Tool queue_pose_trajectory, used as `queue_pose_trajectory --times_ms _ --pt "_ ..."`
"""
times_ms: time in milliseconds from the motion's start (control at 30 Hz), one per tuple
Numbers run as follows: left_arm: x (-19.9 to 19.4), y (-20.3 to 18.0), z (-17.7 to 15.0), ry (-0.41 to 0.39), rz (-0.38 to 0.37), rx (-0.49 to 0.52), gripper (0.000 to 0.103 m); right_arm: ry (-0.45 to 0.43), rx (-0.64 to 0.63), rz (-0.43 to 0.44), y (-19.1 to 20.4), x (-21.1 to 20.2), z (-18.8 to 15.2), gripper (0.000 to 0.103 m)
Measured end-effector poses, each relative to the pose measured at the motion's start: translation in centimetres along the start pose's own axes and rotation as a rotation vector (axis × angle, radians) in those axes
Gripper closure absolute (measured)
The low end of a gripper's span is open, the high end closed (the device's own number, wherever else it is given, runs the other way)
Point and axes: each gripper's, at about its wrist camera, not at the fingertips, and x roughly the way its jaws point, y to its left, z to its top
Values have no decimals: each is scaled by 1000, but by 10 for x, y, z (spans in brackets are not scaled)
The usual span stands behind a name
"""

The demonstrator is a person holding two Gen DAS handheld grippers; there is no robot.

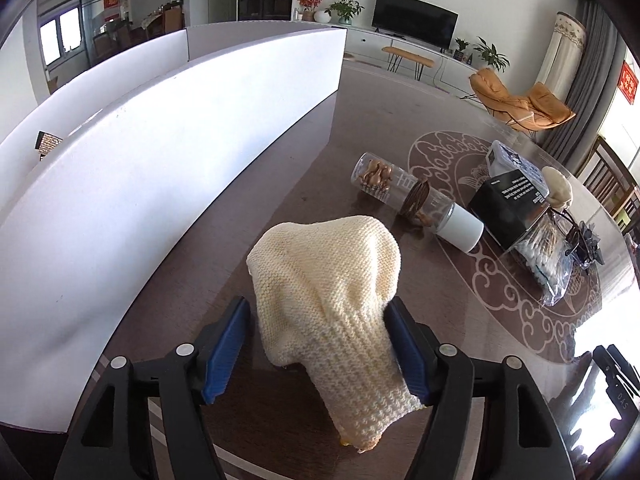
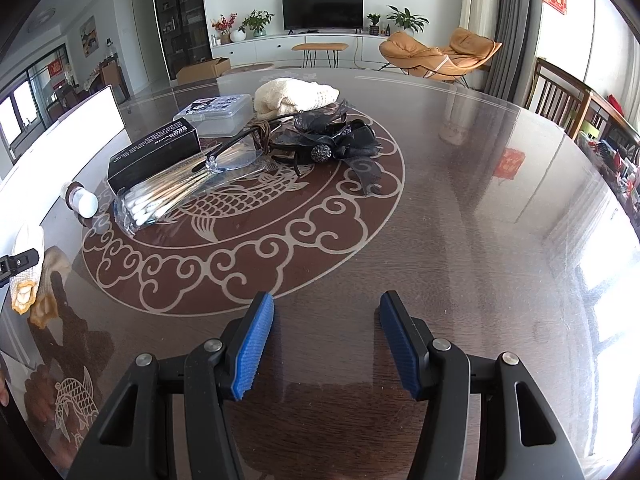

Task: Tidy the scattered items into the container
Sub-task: 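Grasp the clear bead jar with the right gripper while the left gripper holds the glove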

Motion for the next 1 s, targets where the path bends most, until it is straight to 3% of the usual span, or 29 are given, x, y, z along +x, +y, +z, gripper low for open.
queue_pose_trajectory --times_ms 200,433,733,800,833,900,1000 --pt "4 -1 0 11 -14 18 26 -1 3 4 0 0 0 46" --pt "-4 -3 -11 -21 -97 53 25 0 4 4 -1 0 0 46" --pt "-9 3 -11 -32 -112 74 25 0 0 -3 0 -1 0 46" --pt "-7 4 -9 -32 -105 79 25 -35 8 3 0 -8 -1 46" --pt "-5 4 -8 -30 -103 78 25 -98 20 80 1 -19 -1 46" --pt "3 1 -5 -15 -91 80 26 -207 -20 324 19 -37 7 46" --pt "5 -2 -4 -26 -34 90 25 -197 -268 547 91 -37 43 47"
